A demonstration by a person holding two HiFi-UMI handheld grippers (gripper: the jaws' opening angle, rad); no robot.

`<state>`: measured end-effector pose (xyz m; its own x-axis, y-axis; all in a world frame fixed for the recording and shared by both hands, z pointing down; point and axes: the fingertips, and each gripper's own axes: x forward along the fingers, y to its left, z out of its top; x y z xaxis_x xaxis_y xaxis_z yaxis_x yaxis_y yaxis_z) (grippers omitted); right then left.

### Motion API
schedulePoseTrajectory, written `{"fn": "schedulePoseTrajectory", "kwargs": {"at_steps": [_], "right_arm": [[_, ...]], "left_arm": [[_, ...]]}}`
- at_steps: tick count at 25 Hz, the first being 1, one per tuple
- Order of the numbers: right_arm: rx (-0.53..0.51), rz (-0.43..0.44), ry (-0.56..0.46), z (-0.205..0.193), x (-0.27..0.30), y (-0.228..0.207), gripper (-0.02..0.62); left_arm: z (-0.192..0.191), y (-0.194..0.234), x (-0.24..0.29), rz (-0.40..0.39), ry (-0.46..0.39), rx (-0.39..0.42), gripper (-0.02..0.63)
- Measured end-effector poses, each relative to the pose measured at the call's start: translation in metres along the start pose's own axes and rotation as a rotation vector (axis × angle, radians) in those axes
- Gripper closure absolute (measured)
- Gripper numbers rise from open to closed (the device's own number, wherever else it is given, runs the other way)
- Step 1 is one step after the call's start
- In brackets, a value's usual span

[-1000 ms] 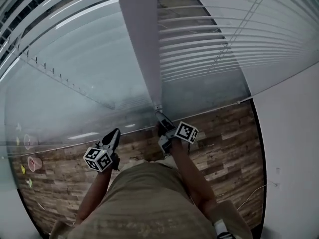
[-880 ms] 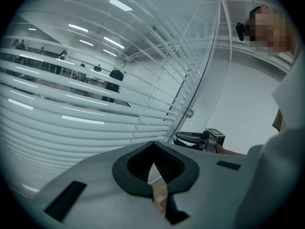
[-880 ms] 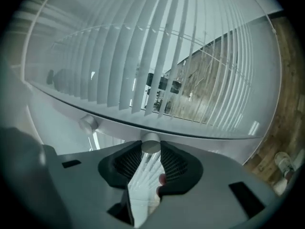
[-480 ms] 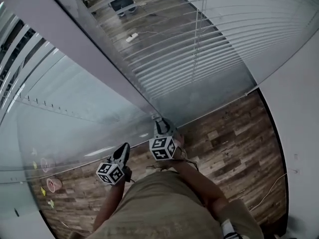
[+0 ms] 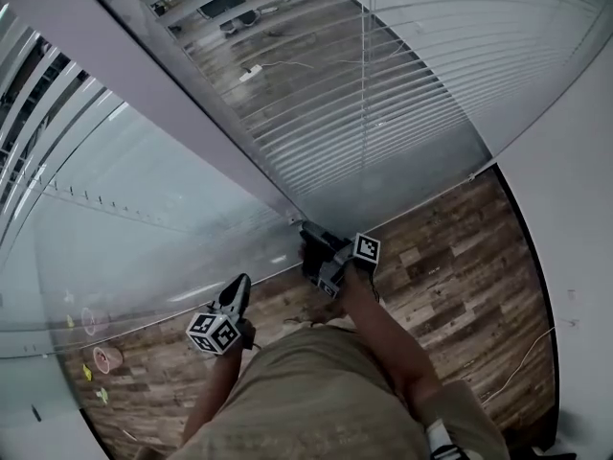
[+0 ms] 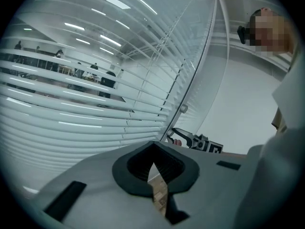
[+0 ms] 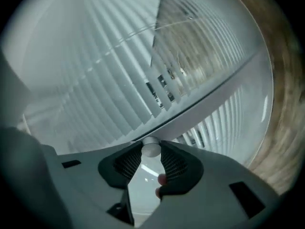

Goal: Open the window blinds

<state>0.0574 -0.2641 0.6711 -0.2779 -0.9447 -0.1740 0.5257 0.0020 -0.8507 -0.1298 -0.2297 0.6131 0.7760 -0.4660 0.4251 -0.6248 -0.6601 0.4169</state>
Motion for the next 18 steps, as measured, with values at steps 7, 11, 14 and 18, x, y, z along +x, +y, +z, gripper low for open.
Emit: {"fn": "schedulePoseTrajectory", "kwargs": {"at_steps": [7, 11, 14, 18], "right_arm": [[-0.939, -0.303, -0.019, -0.003, -0.009, 0.023, 0.383], [-1.687, -0.563, 0.077, -0.023, 0.003, 0.027, 0.385], [-1.853, -0.636, 0.061, -0.030, 0.012, 0.024, 0.414], [-1.724, -0.622, 0.049, -0.026, 0.009, 0.021, 0.472]], "left_arm": [[0.008, -0.003, -0.007, -0.008, -0.003, 0.000, 0.594], [0.003, -0.001, -0.002, -0.012, 0.012, -0.006, 0.594], [0.006, -0.004, 0.000, -0.016, 0.012, -0.002, 0.594], [0.007, -0.009, 0.001, -0.008, 0.008, 0.005, 0.594]]}}
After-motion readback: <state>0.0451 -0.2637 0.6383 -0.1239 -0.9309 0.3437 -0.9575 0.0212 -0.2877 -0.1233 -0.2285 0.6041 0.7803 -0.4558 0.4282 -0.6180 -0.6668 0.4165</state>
